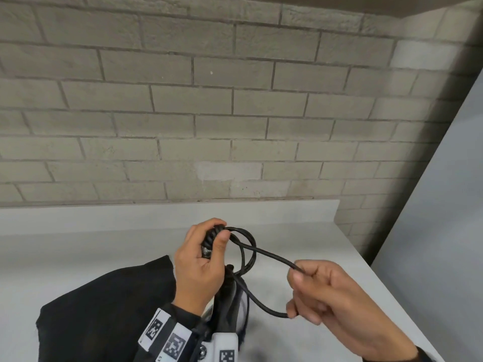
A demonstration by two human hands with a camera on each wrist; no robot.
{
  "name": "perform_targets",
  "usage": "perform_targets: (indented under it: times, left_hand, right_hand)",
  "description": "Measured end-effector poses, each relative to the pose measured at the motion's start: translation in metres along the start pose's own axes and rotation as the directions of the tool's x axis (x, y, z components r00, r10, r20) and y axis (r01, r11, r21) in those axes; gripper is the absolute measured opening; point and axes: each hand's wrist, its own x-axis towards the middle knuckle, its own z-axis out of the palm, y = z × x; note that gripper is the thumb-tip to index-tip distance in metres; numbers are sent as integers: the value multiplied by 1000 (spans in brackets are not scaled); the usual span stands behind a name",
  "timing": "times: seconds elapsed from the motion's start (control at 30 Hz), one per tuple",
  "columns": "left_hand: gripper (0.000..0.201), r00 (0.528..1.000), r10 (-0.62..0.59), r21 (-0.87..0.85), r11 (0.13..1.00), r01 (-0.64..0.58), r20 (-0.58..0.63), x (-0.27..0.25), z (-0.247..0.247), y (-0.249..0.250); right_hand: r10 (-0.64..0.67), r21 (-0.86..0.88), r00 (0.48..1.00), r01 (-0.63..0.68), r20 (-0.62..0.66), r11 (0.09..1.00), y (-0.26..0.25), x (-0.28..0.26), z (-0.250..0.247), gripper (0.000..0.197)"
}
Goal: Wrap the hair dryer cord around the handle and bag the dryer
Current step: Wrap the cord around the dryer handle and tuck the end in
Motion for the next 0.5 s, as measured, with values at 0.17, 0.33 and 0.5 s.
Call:
perform_targets:
  times: [0.17,0.33,0.5]
  left_hand:
    - [29,1000,-18,-30,999,18,-11,0,-2,1]
    - [28,1000,-1,-39,999,1,19,-2,1,4]
    - [13,1000,-17,-17,1000,17,1,-2,0,-3]
  right_hand:
    - [-145,164,988,152,-50,975,47,-12,-8,32]
    - [64,217,984,-26,-166,976,57,-32,-18,57]
    - [124,-222,980,-157,-155,962,48,-48,-48,48]
